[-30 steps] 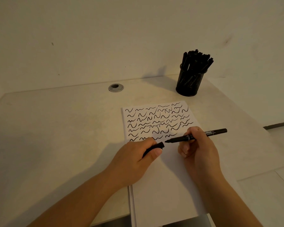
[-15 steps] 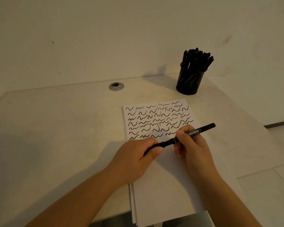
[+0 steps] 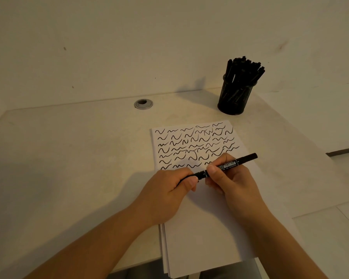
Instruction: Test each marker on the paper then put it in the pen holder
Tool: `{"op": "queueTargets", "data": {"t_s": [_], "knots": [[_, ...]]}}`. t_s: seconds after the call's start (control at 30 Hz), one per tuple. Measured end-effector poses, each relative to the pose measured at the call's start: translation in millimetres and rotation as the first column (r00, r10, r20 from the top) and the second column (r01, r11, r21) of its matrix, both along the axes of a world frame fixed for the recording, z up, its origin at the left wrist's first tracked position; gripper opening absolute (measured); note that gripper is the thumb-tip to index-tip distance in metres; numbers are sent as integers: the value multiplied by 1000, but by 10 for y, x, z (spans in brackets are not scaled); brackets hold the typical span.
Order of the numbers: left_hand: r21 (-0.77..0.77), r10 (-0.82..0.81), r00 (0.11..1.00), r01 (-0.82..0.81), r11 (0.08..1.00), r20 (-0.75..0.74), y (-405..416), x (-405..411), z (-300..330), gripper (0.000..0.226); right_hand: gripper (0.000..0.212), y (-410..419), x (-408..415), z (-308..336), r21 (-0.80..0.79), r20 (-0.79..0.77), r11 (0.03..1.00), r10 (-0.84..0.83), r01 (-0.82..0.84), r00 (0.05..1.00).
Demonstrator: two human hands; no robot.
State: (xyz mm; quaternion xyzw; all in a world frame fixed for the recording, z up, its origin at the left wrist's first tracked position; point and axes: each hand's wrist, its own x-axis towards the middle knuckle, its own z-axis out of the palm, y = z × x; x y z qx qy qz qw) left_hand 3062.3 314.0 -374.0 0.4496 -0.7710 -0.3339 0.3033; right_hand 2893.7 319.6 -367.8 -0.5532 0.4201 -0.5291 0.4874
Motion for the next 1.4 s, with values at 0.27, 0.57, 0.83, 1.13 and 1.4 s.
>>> {"op": "queueTargets", "data": {"t_s": [0.27, 0.57, 0.83, 1.13, 1.4], "knots": [[-2, -5, 999, 5, 1000, -37, -6, 4, -12, 29, 12, -5, 12, -15, 6, 3, 1000, 18, -18, 1000], [-166, 176, 984, -172, 971, 11, -10, -56, 131, 9, 23, -32, 75, 87, 59, -240, 975, -192, 212, 951], [-277, 205, 977, -181, 944, 60, -242, -222, 543, 13, 10, -122, -194, 487, -557, -639, 813, -551, 171, 537], [-431, 84, 988, -22, 902, 127, -596, -772, 919, 23, 16, -523, -690, 686, -586, -737, 805, -482, -92, 473], [-194, 203, 974, -219, 956, -103, -1395, -1028, 923, 29, 5, -1193, -1254, 869, -424, -618, 843, -537, 331, 575]]}}
